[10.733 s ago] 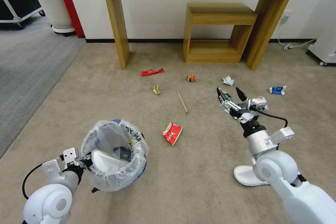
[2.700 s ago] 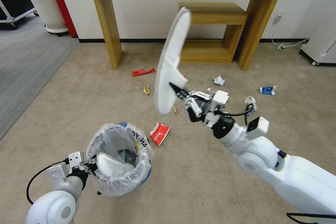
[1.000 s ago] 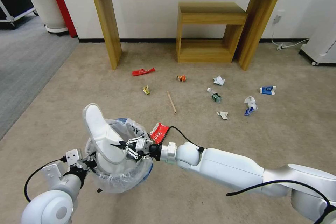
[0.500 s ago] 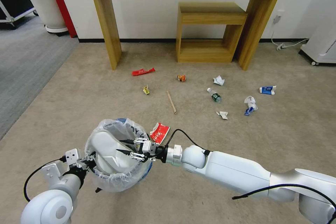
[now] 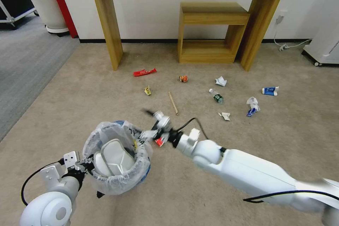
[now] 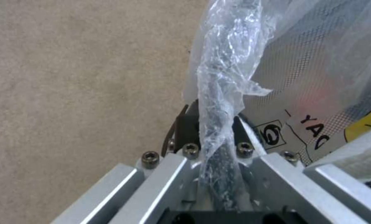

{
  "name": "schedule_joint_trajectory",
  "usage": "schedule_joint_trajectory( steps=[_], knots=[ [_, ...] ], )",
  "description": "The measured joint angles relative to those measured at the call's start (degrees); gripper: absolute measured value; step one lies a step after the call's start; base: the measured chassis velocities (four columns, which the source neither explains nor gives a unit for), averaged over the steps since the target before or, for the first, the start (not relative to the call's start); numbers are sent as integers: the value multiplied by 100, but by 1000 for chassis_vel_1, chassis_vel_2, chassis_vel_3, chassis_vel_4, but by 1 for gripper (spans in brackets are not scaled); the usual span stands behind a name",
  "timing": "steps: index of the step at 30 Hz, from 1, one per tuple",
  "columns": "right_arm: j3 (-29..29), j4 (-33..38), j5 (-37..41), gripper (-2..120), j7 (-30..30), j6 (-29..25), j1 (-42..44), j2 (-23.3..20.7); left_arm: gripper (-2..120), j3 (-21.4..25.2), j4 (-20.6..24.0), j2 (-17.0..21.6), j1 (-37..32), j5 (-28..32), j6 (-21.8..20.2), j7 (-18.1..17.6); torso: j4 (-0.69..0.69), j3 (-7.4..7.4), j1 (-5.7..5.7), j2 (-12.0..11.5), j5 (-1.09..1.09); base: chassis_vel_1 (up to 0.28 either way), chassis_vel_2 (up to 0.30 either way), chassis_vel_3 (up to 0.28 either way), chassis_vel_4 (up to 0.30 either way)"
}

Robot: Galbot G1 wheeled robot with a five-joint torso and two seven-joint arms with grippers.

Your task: Pick up the trash bin and place the garbage on the floor into it.

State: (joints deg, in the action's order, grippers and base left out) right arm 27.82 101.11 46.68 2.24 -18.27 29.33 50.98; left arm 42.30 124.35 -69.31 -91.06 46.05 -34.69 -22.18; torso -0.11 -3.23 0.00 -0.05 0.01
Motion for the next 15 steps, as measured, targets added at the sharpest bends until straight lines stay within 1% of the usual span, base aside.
schedule_joint_trajectory(
  steps=[3,4,5,8,9,10,12,14,15],
  knots=[
    [-1120,420,192,100,365,253,520,-268,0,-1,-45,37,1,-53,-10,72,-1,0,0,0,1,0,0,0,0],
    [-1120,420,192,100,365,253,520,-268,0,-1,-45,37,1,-53,-10,72,-1,0,0,0,1,0,0,0,0],
    [-1509,502,199,100,453,280,732,-353,0,-5,-63,60,0,-66,-10,100,-1,0,0,0,0,0,0,0,0],
    [-2204,613,193,100,678,301,1151,-535,0,-11,-77,95,-12,-80,-12,136,-2,0,0,0,1,0,0,0,0],
    [-2204,613,193,100,678,301,1151,-535,0,-11,-77,95,-12,-80,-12,136,-2,0,0,0,1,0,0,0,0],
    [-2361,623,183,100,747,302,1259,-584,0,16,-72,95,-40,-92,-12,152,-3,0,0,0,-1,0,0,0,0],
    [-2587,640,124,100,882,336,1439,-624,0,70,-54,83,-89,-138,-13,196,0,0,0,0,0,0,0,0,0],
    [-2650,652,103,100,933,359,1497,-631,0,85,-48,80,-98,-149,-13,201,0,0,0,0,1,0,0,0,0],
    [-2819,698,34,100,1113,453,1661,-638,0,113,-38,80,-111,-163,-13,210,1,0,0,0,0,0,0,0,0]
  ],
)
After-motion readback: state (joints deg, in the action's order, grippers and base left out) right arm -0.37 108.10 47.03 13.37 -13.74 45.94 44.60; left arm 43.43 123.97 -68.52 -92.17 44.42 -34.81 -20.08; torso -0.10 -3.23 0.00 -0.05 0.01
